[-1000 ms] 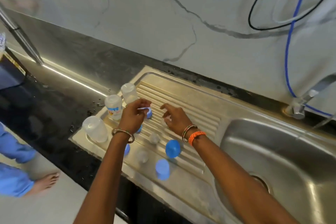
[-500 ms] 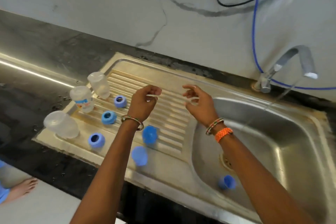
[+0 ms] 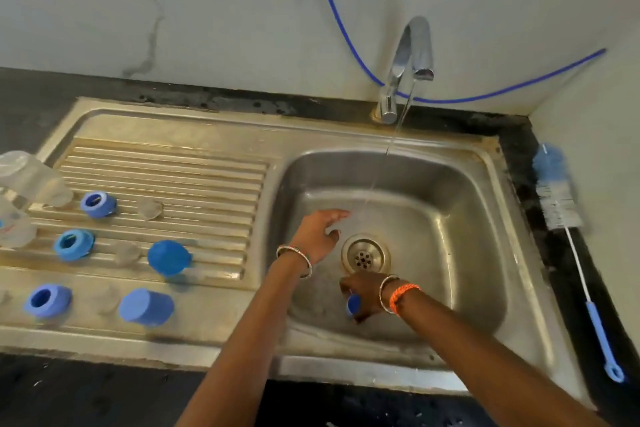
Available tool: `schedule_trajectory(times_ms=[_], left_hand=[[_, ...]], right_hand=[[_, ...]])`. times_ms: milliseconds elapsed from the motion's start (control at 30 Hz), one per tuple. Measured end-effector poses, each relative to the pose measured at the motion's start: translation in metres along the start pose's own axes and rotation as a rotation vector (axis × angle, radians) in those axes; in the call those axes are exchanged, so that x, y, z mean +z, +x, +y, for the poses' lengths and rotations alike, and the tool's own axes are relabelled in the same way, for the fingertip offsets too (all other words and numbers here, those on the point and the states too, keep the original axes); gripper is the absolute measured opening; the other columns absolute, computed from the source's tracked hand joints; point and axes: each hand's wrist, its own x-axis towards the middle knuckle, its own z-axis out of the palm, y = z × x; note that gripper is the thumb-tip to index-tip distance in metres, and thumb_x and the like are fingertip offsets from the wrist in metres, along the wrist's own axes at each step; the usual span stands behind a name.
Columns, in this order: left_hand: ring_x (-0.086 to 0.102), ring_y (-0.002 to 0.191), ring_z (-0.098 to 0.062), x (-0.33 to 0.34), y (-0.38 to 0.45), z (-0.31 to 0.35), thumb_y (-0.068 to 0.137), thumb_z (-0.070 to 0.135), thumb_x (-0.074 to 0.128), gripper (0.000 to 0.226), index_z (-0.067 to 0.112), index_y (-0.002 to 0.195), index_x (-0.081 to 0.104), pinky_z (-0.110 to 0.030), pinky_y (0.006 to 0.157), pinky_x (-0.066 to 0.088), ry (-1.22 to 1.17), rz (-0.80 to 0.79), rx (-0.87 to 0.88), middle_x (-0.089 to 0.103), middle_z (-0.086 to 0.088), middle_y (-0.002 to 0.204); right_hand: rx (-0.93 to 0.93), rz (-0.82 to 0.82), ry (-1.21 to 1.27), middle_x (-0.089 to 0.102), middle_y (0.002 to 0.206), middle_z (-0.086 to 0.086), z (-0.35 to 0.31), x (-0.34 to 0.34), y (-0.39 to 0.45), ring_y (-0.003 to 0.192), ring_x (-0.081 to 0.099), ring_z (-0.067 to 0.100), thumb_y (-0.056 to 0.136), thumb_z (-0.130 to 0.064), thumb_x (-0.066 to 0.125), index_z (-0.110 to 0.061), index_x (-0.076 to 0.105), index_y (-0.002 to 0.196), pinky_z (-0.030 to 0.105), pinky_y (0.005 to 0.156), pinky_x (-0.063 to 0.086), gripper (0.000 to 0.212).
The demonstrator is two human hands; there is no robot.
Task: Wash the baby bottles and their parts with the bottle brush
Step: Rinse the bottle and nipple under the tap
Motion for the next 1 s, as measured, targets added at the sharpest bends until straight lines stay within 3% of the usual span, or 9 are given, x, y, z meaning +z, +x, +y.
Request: schedule_trajectory(times_ms=[133,267,400,467,567,700,800,933,1000], left_hand=[[0.060,0.114,-0.018,0.011,0.008,-0.003,0.087,-0.010,0.048,0.042,0.010,0.120,0.063,-0.015,0.098,0.041,-0.031,0.030,-0.038,0.065,-0.008,0.120],[0.059,0.114,-0.026,0.012,0.032,0.009,0.088,-0.014,0.043,0.039,0.001,0.119,0.061,-0.002,0.086,0.038,-0.036,0.110,0.008,0.064,-0.015,0.119],[0.058,0.111,-0.023,0.006,0.066,0.038,0.097,0.010,0.045,0.033,0.005,0.129,0.055,-0.031,0.100,0.042,-0.084,0.178,0.089,0.061,-0.013,0.123],[0.052,0.105,-0.015,0.009,0.075,0.057,0.101,0.027,0.039,0.041,0.013,0.139,0.043,-0.028,0.092,0.043,-0.192,0.151,0.114,0.056,-0.010,0.127],[0.050,0.105,-0.017,0.018,0.080,0.088,0.104,0.033,0.029,0.041,0.019,0.143,0.032,-0.023,0.074,0.047,-0.540,0.169,0.017,0.049,-0.010,0.127],[0.062,0.092,-0.017,0.024,0.080,0.109,0.099,0.047,0.035,0.040,0.017,0.117,0.054,-0.030,0.073,0.055,-1.067,-0.006,-0.192,0.063,-0.009,0.107],[0.067,0.080,-0.018,0.024,0.080,0.108,0.097,0.051,0.035,0.043,0.015,0.102,0.059,-0.031,0.070,0.058,-0.986,0.029,-0.193,0.067,-0.009,0.094],[0.060,0.050,-0.014,0.024,0.084,0.116,0.100,0.052,0.023,0.056,0.013,0.077,0.057,-0.021,0.046,0.050,-0.616,0.175,-0.244,0.062,-0.007,0.065],[0.042,0.034,-0.009,0.020,0.090,0.117,0.101,0.037,0.019,0.052,0.008,0.073,0.050,-0.013,0.034,0.033,-0.833,0.114,-0.356,0.050,-0.006,0.054]], right_hand=[[-0.004,0.127,0.178,0.057,0.104,0.010,0.008,-0.002,0.004,0.090,0.054,0.025,0.074,-0.025,0.074,-0.012,0.050,0.104,0.030,0.073,0.042,0.041],[-0.004,0.560,0.712,0.052,0.086,0.002,0.030,-0.064,-0.005,0.075,0.048,0.012,0.077,-0.019,0.073,-0.014,0.044,0.093,0.027,0.068,0.039,0.033],[-0.040,0.878,1.176,0.059,0.081,0.008,0.044,-0.143,-0.013,0.075,0.053,0.016,0.090,-0.011,0.061,-0.018,0.055,0.075,0.028,0.074,0.044,0.017],[-0.061,0.981,1.279,0.062,0.086,0.010,0.045,-0.163,-0.020,0.075,0.056,0.017,0.092,-0.019,0.059,-0.013,0.063,0.083,0.031,0.072,0.048,0.012],[-0.100,1.082,1.401,0.063,0.090,0.015,0.043,-0.174,-0.022,0.080,0.057,0.019,0.097,-0.026,0.052,-0.003,0.064,0.097,0.035,0.077,0.050,0.027],[-0.114,1.207,1.373,0.056,0.074,0.003,0.033,-0.172,-0.028,0.072,0.053,0.013,0.093,-0.017,0.058,-0.012,0.054,0.079,0.023,0.069,0.046,0.015],[-0.187,1.203,1.435,0.057,0.074,0.010,0.035,-0.170,-0.040,0.070,0.054,0.017,0.089,-0.018,0.064,0.001,0.058,0.077,0.024,0.063,0.049,0.023],[-0.024,1.222,1.311,0.055,0.065,0.010,0.034,-0.180,-0.049,0.054,0.048,0.007,0.096,-0.025,0.054,0.013,0.059,0.075,0.010,0.050,0.039,0.044],[-0.065,1.126,1.338,0.057,0.070,0.003,0.034,-0.183,-0.055,0.056,0.053,-0.001,0.098,-0.017,0.048,0.003,0.062,0.078,0.017,0.056,0.043,0.032]])
